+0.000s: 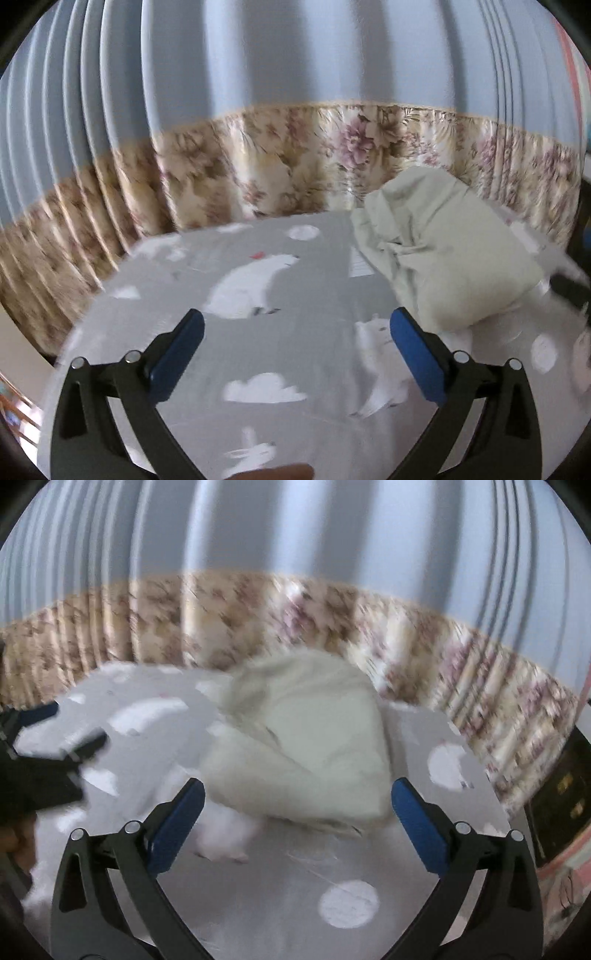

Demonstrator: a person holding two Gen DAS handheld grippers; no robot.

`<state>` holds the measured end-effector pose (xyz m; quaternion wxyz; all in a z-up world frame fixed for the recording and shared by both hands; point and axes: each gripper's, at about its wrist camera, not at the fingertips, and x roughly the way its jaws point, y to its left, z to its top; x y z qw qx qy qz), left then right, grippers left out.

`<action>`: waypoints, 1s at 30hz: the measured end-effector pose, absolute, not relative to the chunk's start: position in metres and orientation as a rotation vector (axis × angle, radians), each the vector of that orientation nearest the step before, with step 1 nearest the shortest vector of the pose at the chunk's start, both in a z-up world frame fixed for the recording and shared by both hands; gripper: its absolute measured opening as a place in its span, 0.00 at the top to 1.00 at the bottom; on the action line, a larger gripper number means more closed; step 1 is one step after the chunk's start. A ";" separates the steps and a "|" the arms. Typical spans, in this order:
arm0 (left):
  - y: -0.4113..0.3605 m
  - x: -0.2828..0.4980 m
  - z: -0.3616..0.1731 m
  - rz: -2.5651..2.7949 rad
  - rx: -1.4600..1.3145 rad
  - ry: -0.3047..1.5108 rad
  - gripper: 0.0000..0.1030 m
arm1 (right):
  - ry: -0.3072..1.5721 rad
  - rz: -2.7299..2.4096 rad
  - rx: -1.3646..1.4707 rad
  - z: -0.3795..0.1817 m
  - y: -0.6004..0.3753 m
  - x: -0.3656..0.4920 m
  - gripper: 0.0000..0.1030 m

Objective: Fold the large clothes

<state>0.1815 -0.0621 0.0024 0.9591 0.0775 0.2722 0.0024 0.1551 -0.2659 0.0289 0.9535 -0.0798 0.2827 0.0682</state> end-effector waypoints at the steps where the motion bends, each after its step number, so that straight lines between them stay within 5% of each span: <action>1: -0.060 0.177 0.003 0.005 0.161 0.539 0.02 | 0.546 0.167 -0.140 0.034 -0.261 0.153 0.03; 8: -0.036 0.165 0.007 0.024 0.098 0.373 0.02 | 0.579 0.028 -0.106 0.022 -0.245 0.174 0.03; 30: -0.022 0.170 -0.011 0.077 0.047 0.402 0.02 | 0.610 0.003 -0.022 -0.016 -0.269 0.185 0.03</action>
